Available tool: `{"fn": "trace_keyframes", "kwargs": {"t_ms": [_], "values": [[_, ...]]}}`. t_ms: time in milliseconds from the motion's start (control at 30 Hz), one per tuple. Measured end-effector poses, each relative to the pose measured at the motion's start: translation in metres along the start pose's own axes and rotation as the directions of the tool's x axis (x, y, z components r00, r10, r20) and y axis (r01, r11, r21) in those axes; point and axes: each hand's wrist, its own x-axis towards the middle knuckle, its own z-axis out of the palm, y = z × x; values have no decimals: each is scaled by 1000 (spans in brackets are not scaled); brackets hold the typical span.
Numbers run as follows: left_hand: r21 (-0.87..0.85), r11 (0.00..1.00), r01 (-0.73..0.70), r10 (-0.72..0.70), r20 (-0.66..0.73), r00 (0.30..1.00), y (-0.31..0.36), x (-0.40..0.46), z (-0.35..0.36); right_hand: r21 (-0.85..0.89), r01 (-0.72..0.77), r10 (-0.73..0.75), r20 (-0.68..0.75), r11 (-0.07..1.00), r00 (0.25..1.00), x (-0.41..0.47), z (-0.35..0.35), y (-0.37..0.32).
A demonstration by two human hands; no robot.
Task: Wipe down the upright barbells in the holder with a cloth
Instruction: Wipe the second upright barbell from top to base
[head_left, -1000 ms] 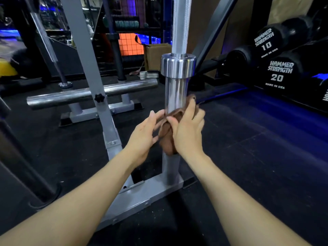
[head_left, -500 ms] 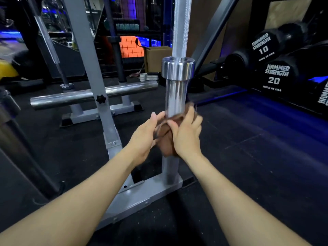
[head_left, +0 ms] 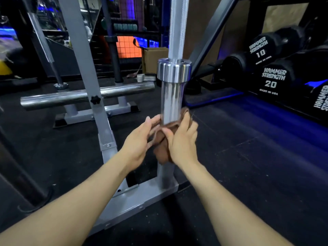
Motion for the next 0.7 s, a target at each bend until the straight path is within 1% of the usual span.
{"fn": "trace_keyframes", "kwargs": {"t_ms": [33, 67, 100, 133, 167, 233, 300, 333, 367, 433, 500, 533, 567, 600, 633, 700], "values": [[4, 1000, -4, 4, 10, 1000, 0, -1, 0, -6, -21, 21, 59, 1000, 998, -2, 1, 6], [5, 1000, -4, 4, 13, 1000, 0, -2, 0, -7, -34, 34, 86, 999, 996, -2, 0, 8], [5, 1000, -5, 5, 14, 1000, 1, -3, 0, 3, -28, 28, 83, 1000, 996, -1, -4, 5], [11, 1000, -7, 7, 15, 1000, 2, -4, 1, 34, -1, -1, 51, 999, 999, 2, -9, -1], [14, 1000, -5, 5, 14, 1000, 3, -4, 1, 74, 44, -43, -16, 996, 999, 7, -16, -10], [-10, 1000, 14, -14, -13, 1000, 5, -3, 1, 148, 146, -118, -188, 978, 975, 19, -26, -30], [-47, 998, 32, -34, -35, 999, 4, -2, 1, 129, 175, -129, -304, 976, 944, 24, -26, -41], [-43, 999, 28, -29, -31, 999, 4, -2, 2, 94, 152, -116, -312, 984, 943, 23, -22, -39], [-27, 999, 20, -21, -25, 999, 3, -2, 2, 63, 113, -91, -281, 992, 955, 19, -16, -34], [-5, 1000, 20, -20, -17, 1000, 1, -2, 1, 48, 13, -7, -141, 999, 990, 9, -5, -18], [-14, 1000, 14, -14, -1, 1000, 1, -4, 1, 55, -59, 58, 5, 997, 998, 1, 1, -3], [-12, 1000, 5, -5, 7, 1000, 1, -5, 2, 65, -76, 74, 31, 995, 997, 0, -1, -2], [-5, 1000, -4, 4, 9, 1000, 1, -5, 2, 78, -69, 68, 17, 995, 998, 1, -4, -6], [5, 1000, -5, 5, 7, 1000, 1, -5, 2, 95, -39, 42, -30, 995, 999, 3, -8, -12], [8, 1000, -2, 2, 1, 1000, 2, -5, 2, 114, 8, 3, -98, 993, 995, 7, -13, -20], [2, 1000, 9, -9, -16, 1000, 2, -2, 0, 141, 109, -71, -252, 984, 965, 16, -19, -36]]}}
